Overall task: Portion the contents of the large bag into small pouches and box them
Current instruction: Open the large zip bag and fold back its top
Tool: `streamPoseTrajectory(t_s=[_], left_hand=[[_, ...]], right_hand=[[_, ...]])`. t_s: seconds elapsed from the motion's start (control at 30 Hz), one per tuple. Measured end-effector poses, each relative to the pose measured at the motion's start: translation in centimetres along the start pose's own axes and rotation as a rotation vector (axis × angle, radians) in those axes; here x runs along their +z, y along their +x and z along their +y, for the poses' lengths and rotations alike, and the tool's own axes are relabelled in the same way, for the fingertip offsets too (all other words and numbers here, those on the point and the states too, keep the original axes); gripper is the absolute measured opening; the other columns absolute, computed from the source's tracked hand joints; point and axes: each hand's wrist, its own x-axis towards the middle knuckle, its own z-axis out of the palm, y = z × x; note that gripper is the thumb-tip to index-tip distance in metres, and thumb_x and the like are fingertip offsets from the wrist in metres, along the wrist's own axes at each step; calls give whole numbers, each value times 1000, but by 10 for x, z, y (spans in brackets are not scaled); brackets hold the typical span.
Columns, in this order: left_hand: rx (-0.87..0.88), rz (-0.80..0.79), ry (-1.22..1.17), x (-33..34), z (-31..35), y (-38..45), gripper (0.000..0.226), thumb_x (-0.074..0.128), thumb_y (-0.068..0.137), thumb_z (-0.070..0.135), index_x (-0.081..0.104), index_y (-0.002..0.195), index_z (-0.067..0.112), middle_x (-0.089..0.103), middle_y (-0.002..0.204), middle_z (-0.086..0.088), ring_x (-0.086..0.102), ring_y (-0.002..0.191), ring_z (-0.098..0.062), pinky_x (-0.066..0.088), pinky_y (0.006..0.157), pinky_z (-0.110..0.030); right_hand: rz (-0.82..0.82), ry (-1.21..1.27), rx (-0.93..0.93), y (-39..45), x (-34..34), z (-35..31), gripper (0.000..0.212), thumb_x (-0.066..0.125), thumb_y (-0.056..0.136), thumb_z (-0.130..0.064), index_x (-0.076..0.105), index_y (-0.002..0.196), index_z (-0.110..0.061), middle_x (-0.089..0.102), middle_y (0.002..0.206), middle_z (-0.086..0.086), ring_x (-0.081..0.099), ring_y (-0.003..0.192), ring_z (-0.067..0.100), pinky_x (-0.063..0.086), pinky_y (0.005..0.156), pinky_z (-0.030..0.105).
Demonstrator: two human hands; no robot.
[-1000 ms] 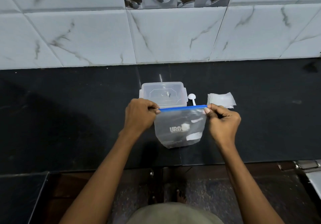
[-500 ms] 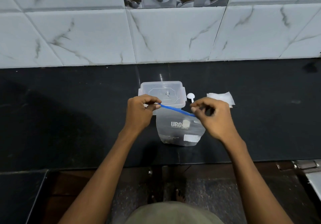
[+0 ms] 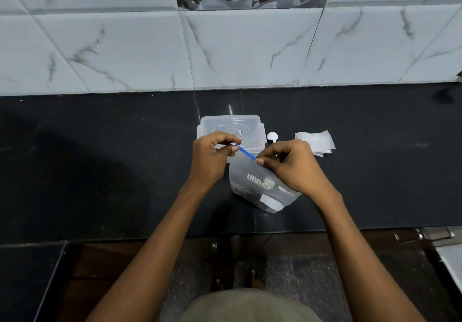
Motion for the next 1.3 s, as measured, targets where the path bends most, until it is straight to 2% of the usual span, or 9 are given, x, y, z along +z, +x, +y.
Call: streamPoseTrajectory(t_s=[0.1,0.33,0.43,0.6,0.73,0.9,1.0,1.13,1.3], left_hand=[[10,8,30,-1,1,-1,15,74,83,-6,79,93,4,76,94,-4,69,85,-6,53,77,-11],[-2,22,21,0,1,-2,14,74,84,-5,79,93,4,76,95,-5,69,89,-9,51,79,-8],[-13,29,21,1,0,-2,14,73,85,-5,79,94,4,76,96,-5,69,89,-7,51,80,-9],[-30,37,18,3,-2,-1,13,73,85,-3,79,94,5,77,97,-3,70,91,-8,52,81,-9],[-23,36,22,5,-1,-1,12,73,86,-3,79,95,3,76,98,-5,70,94,-12,53,82,-10],[-29,30,20,6,-2,0,13,73,87,-2,79,96,4,76,99,-3,69,93,-6,52,82,-8],[-36,31,17,7,-2,0,13,72,87,-2,79,97,5,76,100,-2,69,94,-6,52,82,-8],[-29,26,25,10,-1,1,14,72,87,-2,78,97,6,76,100,-3,69,92,-5,51,81,-7],[-22,34,13,12,-2,2,15,73,86,-4,78,96,7,75,98,-1,68,88,0,51,80,-7]], right_hand=[[-28,81,19,-1,-3,1,11,81,87,-17,80,80,-27,66,58,-21,55,51,-1,38,53,9],[-45,132,36,0,-4,2,5,78,90,-13,82,87,-12,63,53,-24,55,48,-5,38,51,4],[-47,118,42,1,-5,4,6,76,90,-12,81,88,-11,64,54,-24,55,49,-5,38,51,4],[-51,77,48,1,-2,5,8,79,88,-16,81,82,-22,69,62,-19,58,54,-3,40,56,8],[-41,105,48,1,-2,3,8,78,89,-18,81,82,-22,68,59,-19,56,52,-3,42,56,11],[-49,70,71,3,-3,0,11,75,90,-11,82,87,-20,64,56,-26,58,54,-6,40,55,7],[-56,27,70,4,-3,-1,16,74,88,-8,81,85,-22,65,58,-27,58,55,-5,42,57,10],[-59,-6,71,3,0,0,16,76,83,-9,80,83,-25,71,65,-16,62,57,-1,49,60,18],[-70,-20,93,3,1,-4,15,79,81,-8,80,82,-23,71,64,-11,64,57,-2,48,58,12]])
